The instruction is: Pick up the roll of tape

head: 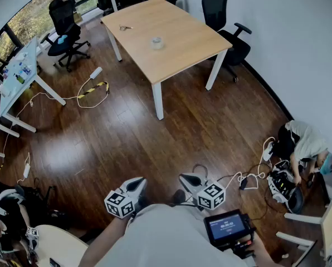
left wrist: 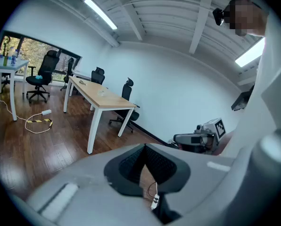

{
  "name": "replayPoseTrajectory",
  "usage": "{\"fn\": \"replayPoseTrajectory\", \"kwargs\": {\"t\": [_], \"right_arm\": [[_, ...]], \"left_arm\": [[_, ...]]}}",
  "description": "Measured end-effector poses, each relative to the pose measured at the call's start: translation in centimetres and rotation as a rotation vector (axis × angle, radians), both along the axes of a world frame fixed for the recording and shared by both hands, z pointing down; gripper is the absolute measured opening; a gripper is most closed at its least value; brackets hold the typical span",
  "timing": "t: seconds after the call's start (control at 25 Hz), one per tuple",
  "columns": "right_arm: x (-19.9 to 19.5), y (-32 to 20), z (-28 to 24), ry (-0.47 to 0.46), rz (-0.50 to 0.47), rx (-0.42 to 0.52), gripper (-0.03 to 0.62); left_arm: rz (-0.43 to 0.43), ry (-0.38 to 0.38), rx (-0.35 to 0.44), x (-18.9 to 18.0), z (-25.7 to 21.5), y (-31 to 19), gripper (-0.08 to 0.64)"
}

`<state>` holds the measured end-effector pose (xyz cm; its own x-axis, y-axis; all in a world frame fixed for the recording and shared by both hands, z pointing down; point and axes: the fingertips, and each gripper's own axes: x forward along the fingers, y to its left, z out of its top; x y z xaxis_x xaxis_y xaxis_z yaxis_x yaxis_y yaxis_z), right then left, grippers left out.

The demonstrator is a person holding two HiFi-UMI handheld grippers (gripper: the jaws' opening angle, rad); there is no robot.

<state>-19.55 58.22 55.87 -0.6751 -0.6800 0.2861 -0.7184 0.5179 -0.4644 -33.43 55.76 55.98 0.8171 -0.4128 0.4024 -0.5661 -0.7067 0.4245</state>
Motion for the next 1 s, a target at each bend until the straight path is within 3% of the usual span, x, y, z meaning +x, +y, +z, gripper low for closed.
{"fn": "replayPoseTrajectory", "kwargs": {"t": [0.32,0.48,0.64,0.84,1.0], "right_arm": [[4.7,0.5,0.0,-0.034,0.040,-0.016,0.006],[7.8,0.4,0.9,-0.051,0.072,-0.039,0.005],[8.7,0.1,0.9,-0.050,0.092,-0.050,0.005],[10.4,-2.5,2.1,-0.028,0.109,-0.067,0.005],[11.6,-5.3,2.2,0.014,0.151,-0.057,0.005]], "left_arm": [[-0.047,-0.054,0.040,2.8,-1.4,-2.3,0.006],[-0.007,-0.075,0.041,6.2,-1.3,-2.6,0.006],[0.004,-0.074,0.024,7.3,-1.3,-2.9,0.006],[0.139,-0.092,0.040,10.3,-1.0,-3.8,0.006],[0.188,-0.071,0.035,11.4,-0.2,-6.1,0.006]]}}
